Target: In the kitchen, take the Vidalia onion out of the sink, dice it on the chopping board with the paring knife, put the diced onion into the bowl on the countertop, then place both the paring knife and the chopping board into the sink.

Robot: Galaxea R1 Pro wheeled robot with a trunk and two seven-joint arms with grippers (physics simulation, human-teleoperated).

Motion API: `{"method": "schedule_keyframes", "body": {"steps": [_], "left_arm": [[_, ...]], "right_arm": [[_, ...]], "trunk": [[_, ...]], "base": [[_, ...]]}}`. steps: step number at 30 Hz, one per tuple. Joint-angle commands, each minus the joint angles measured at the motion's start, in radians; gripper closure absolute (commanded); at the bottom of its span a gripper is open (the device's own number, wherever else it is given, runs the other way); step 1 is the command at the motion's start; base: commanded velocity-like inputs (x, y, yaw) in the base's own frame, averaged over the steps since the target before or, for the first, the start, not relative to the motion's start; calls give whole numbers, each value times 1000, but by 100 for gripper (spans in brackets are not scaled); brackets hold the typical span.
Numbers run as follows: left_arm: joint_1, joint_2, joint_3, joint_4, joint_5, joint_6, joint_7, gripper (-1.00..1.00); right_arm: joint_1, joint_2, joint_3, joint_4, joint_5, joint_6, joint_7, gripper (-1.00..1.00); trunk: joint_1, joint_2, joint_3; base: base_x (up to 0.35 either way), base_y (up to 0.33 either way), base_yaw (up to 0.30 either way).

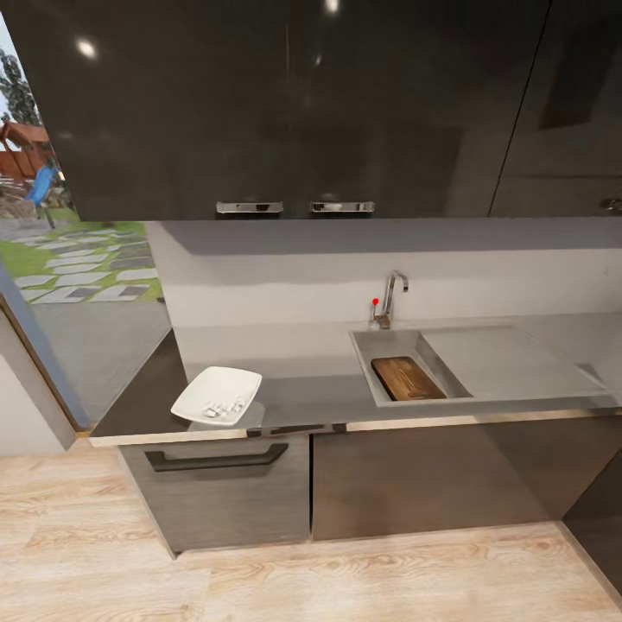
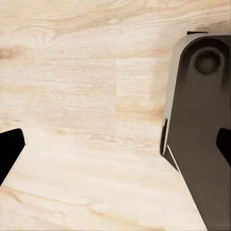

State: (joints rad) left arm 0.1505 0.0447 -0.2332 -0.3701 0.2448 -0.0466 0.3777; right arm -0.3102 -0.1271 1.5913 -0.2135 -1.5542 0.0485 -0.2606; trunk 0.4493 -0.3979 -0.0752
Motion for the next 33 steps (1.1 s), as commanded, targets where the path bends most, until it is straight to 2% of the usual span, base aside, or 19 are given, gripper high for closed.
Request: {"method": "schedule_keyframes", "body": {"steps": [1, 5, 6, 13, 33], "left_arm": [[0, 1, -9, 11, 11, -18, 6, -100], [0, 1, -9, 67, 14, -41, 6, -100], [0, 1, -9, 162, 14, -47, 6, -100], [0, 3, -10, 254, 14, -47, 6, -100], [0, 3, -9, 269, 14, -47, 6, -100]], "right_arm": [[-1, -1, 4, -4, 0, 3, -7, -100], [-1, 0, 4, -5, 0, 1, -7, -100], [-1, 2, 4, -5, 0, 0, -6, -100], [-1, 4, 4, -5, 1, -1, -6, -100], [-1, 4, 1, -5, 2, -4, -5, -100]], "trunk": [[1, -2, -2], [1, -2, -2], [1, -2, -2], [1, -2, -2], [1, -2, -2]], "base": [[0, 0, 0], [0, 0, 0], [0, 0, 0], [0, 0, 0], [0, 0, 0]]}}
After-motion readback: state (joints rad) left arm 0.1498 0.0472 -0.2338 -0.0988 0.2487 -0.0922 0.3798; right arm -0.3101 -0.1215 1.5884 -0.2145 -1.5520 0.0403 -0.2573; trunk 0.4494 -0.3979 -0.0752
